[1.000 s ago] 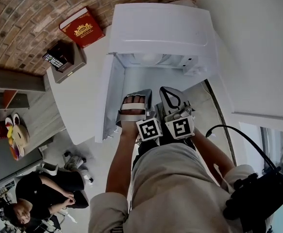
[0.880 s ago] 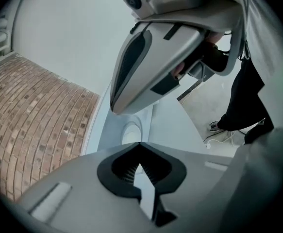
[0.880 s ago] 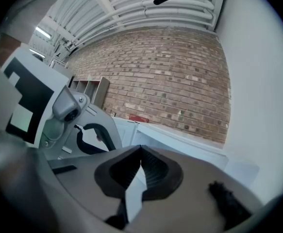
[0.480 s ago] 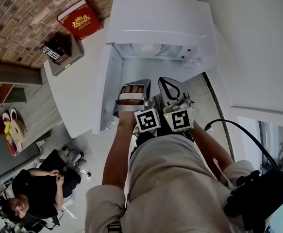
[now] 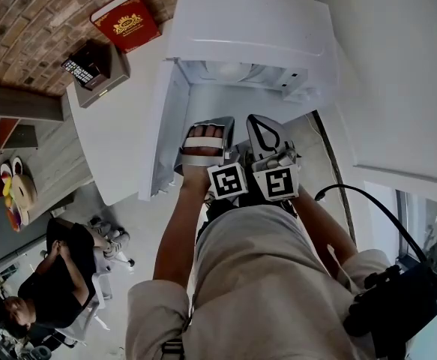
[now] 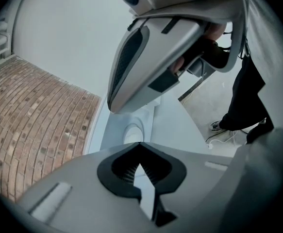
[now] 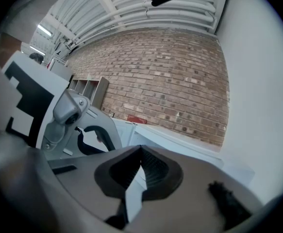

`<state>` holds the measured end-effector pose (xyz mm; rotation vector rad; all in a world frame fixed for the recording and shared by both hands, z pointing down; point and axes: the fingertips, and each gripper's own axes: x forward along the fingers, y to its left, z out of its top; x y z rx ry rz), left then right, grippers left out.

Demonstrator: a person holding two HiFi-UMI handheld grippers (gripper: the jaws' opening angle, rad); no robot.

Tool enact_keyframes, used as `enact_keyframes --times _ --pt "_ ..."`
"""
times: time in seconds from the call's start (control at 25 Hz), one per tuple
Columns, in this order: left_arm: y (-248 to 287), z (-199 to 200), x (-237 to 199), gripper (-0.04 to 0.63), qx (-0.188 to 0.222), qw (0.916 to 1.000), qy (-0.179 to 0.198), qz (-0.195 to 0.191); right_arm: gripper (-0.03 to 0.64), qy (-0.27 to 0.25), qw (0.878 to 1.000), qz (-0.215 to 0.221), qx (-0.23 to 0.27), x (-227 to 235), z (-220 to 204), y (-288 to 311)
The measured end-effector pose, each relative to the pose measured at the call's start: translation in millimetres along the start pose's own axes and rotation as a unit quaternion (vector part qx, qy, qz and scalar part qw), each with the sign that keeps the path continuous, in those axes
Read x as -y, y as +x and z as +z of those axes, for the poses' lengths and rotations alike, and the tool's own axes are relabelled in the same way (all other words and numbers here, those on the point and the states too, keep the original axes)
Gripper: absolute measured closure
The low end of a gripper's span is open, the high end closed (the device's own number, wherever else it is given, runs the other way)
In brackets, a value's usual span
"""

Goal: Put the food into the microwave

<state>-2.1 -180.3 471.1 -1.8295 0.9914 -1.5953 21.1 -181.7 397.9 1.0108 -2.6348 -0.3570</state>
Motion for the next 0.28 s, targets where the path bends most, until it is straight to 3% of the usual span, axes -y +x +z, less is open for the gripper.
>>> enact_keyframes --times 0.28 --pt "2.5 2.3 -2.3 0.588 0.001 1.0 0.003 0.006 0.607 -0.002 1.0 -0.002 0.0 2.8 -1.8 0.8"
